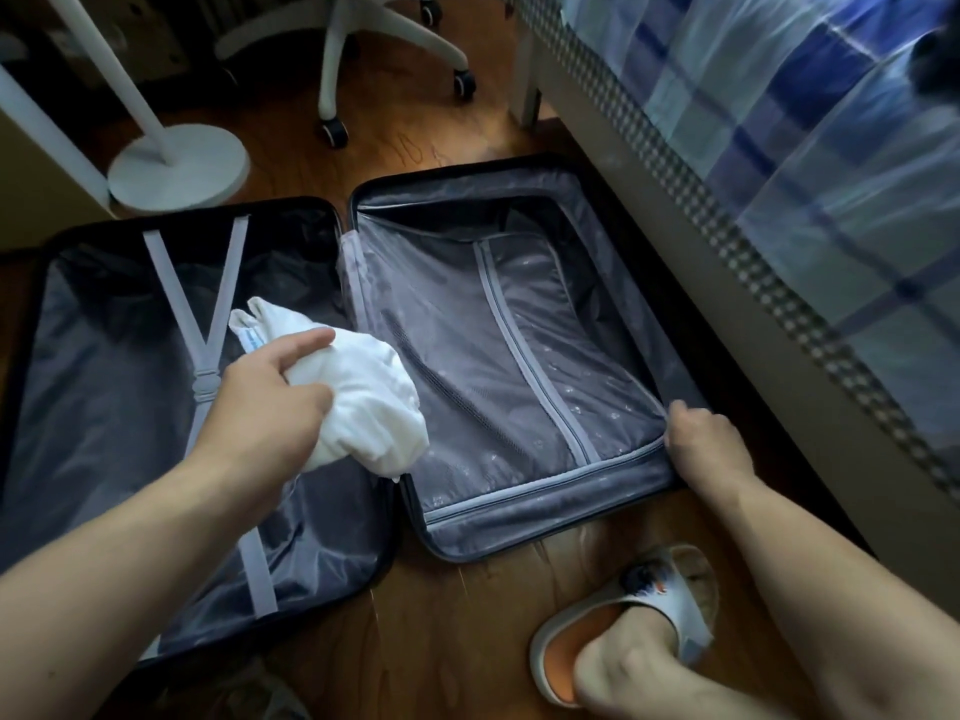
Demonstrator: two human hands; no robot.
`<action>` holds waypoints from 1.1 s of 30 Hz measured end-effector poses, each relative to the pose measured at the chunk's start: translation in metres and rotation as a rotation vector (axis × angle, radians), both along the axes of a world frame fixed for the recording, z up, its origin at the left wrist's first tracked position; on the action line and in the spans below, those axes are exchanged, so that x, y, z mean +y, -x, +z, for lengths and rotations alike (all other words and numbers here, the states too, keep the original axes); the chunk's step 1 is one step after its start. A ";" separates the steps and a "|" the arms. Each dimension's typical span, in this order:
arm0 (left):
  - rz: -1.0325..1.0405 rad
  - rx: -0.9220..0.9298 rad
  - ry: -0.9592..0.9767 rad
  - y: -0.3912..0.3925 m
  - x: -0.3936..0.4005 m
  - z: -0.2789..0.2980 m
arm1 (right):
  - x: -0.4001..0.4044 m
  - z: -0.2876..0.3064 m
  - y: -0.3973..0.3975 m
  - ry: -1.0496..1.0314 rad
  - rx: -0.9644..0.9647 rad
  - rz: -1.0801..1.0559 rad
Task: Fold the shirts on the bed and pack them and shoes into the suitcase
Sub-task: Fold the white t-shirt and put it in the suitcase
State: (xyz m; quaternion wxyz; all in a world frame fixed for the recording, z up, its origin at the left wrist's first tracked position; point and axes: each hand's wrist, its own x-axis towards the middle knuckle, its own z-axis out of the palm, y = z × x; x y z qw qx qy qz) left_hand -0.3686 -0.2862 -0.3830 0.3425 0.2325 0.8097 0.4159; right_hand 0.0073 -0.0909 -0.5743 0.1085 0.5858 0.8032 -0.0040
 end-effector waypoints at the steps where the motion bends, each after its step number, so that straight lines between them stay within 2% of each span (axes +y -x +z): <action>1: 0.002 -0.004 0.001 0.001 0.000 0.000 | -0.004 0.002 0.001 -0.010 0.083 -0.099; 4: 0.008 -0.023 -0.008 0.006 0.000 0.004 | -0.031 0.007 0.019 0.043 0.170 -0.290; 8: 0.014 -0.035 -0.039 0.014 -0.005 0.009 | -0.085 0.013 0.061 0.108 0.192 -0.312; 11: 0.012 -0.043 -0.043 0.022 -0.011 0.013 | -0.131 0.011 0.120 0.200 0.272 -0.338; 13: 0.022 -0.048 -0.040 0.027 -0.017 0.015 | -0.166 0.007 0.176 0.339 0.355 -0.381; 16: 0.039 -0.058 -0.024 0.032 -0.026 0.017 | -0.200 0.001 0.245 0.611 0.579 -0.637; 18: 0.046 -0.060 -0.010 0.034 -0.030 0.015 | -0.195 -0.001 0.253 0.767 0.720 -0.812; 20: 0.046 -0.066 -0.004 0.036 -0.033 0.014 | -0.172 -0.001 0.236 0.953 0.792 -0.833; 22: 0.041 -0.054 -0.007 0.038 -0.031 0.012 | -0.133 -0.003 0.213 0.881 0.786 -0.789; 23: 0.040 -0.041 -0.008 0.039 -0.029 0.010 | -0.108 -0.002 0.200 0.748 0.743 -0.765; 25: 0.040 -0.004 -0.008 0.040 -0.025 0.007 | -0.057 -0.009 0.168 0.501 0.557 -0.634; 26: 0.047 0.018 -0.004 0.041 -0.023 0.004 | -0.035 -0.012 0.154 0.440 0.478 -0.578; 29: 0.086 0.064 0.018 0.044 -0.016 -0.006 | 0.010 -0.037 0.117 0.486 0.333 -0.572; 33: 0.107 0.070 0.076 0.046 -0.005 -0.019 | 0.024 -0.079 0.106 0.594 0.196 -0.488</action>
